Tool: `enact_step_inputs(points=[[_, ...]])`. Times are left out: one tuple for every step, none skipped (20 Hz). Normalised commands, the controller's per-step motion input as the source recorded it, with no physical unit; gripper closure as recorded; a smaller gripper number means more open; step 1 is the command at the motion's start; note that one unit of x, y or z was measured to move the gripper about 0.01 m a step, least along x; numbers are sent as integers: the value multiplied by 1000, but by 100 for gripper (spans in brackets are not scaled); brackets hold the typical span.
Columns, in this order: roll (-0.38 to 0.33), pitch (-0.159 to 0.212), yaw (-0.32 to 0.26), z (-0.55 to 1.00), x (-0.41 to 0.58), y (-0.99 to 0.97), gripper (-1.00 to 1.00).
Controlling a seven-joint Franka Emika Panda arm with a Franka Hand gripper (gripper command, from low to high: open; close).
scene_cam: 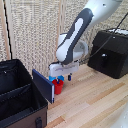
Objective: Please find the red cup among the items before you. Carefully move your gripper towards it and gently hold it. Locate the front section of the organizer in front of you. Transfer the red cup above the front section and let go, placing it within that section.
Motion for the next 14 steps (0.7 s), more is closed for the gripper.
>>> enact_step_inputs(points=[[-32,0,5,-337,0,0,-100],[-41,4,0,-291,0,37,-100],[-39,14,0,-266,0,34,100],[-23,32,0,-194,0,11,100],[-12,44,2,-143,0,0,100],[-9,40,2,-106,0,6,100],[-12,27,0,-71,0,23,100],[-12,31,0,-46,0,26,100],[-14,28,0,-40,0,31,100],[-10,26,0,-26,0,23,100],[-12,26,0,-34,0,34,100],[-4,26,0,-37,0,17,100],[-10,18,1,-40,0,29,100],[-9,2,0,-40,0,46,100]])
